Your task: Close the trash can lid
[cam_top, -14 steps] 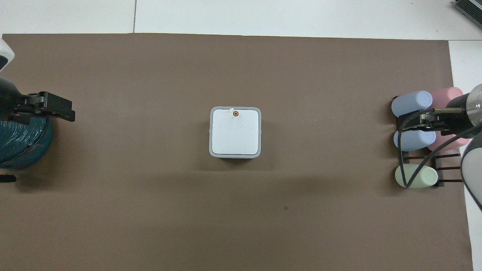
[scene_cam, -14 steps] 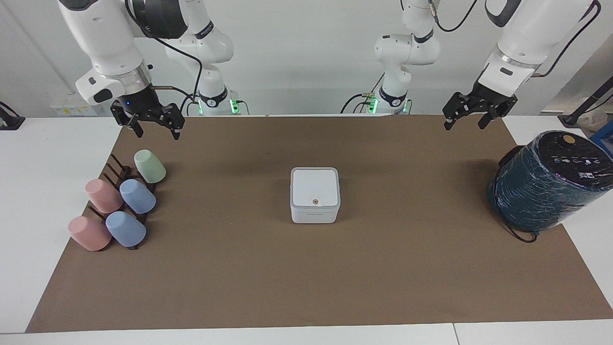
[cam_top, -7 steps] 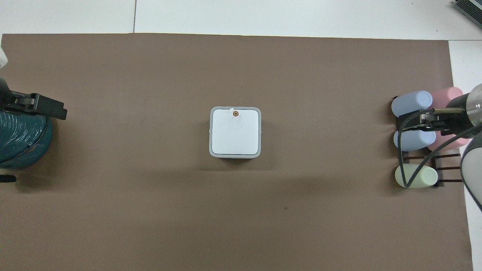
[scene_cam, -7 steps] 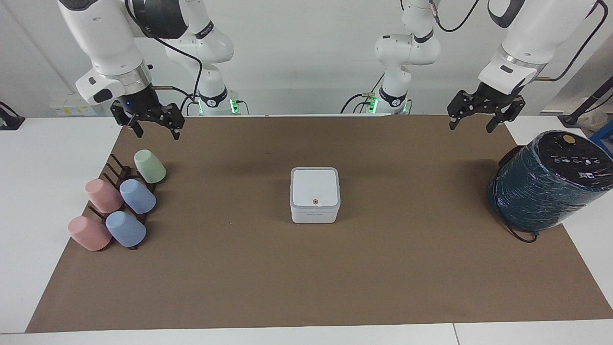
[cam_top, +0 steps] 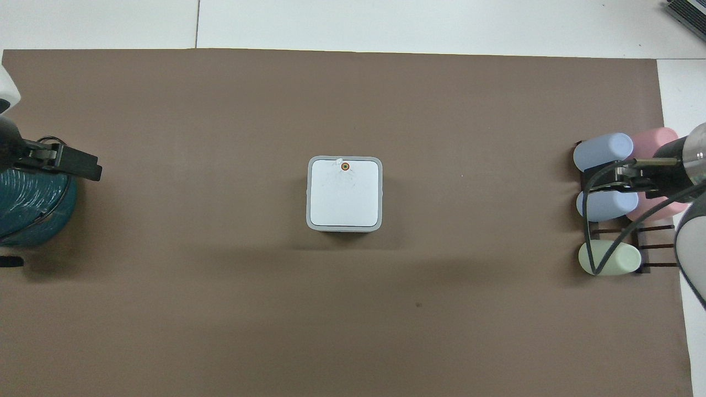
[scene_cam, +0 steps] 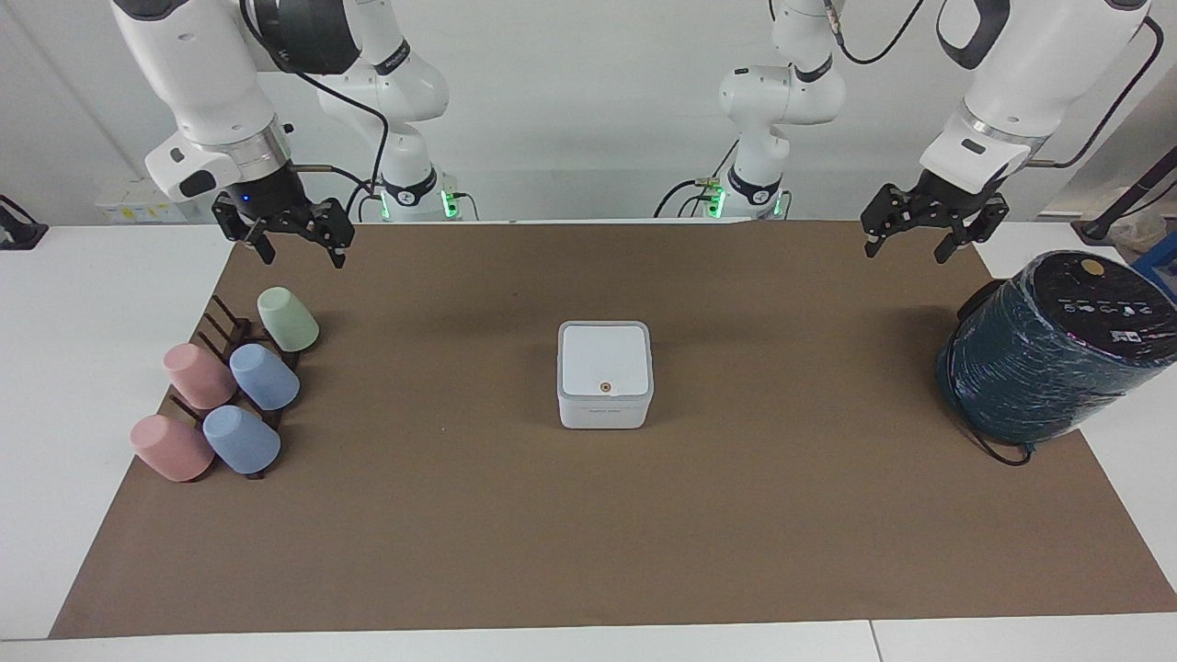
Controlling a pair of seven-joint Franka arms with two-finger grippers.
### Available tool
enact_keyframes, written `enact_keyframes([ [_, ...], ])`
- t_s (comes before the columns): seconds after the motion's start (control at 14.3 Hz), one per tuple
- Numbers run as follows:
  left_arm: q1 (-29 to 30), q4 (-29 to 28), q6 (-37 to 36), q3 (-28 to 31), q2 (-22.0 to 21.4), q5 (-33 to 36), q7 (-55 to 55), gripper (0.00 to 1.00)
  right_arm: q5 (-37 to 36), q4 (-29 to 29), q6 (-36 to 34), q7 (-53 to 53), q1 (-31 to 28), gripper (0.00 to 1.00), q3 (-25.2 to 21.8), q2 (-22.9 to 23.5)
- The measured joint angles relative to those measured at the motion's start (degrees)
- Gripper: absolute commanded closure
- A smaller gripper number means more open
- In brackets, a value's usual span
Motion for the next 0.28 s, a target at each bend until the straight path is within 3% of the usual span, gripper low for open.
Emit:
enact_keyframes([
  [0.28,0.0,-0.6,0.0,0.1,-0.5,0.0,0.0,0.0,0.0,0.0,0.0,0.0,0.0,0.0,0.0,0.0],
])
